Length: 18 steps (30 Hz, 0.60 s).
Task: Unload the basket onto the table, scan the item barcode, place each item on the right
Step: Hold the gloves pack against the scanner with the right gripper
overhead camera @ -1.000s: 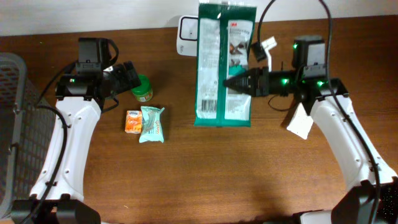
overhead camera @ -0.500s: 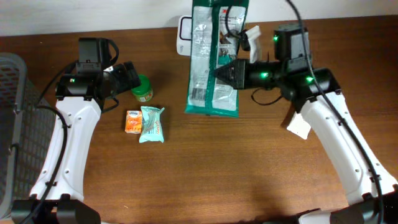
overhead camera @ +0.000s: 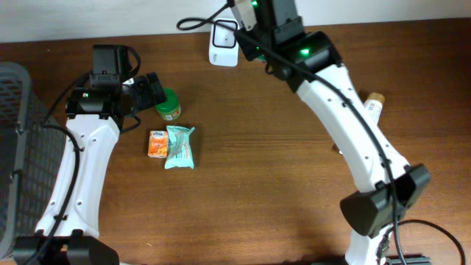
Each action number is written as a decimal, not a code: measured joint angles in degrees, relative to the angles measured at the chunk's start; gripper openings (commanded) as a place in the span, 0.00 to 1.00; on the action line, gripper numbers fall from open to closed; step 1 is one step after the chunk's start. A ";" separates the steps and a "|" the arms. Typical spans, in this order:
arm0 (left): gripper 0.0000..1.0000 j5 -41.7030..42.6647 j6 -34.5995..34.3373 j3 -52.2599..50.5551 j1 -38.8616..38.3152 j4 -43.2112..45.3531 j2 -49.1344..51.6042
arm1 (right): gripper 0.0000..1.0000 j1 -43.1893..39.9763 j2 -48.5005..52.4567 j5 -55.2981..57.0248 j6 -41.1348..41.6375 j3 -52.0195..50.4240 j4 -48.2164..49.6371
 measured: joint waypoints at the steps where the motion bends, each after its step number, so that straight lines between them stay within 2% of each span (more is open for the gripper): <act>1: 0.99 0.00 0.00 0.00 0.00 -0.09 0.00 | 0.04 0.26 1.16 1.31 -1.92 0.00 1.53; 8: 0.99 0.00 0.00 0.00 0.00 -0.07 0.00 | 0.04 0.68 10.19 3.37 -14.62 0.00 15.74; 11: 0.99 0.00 0.00 0.00 0.00 0.00 0.00 | 0.04 0.87 13.33 3.23 -17.00 0.00 22.34; 18: 0.99 0.00 0.00 0.00 0.00 0.00 0.00 | 0.04 0.94 23.12 1.66 -32.17 0.11 37.00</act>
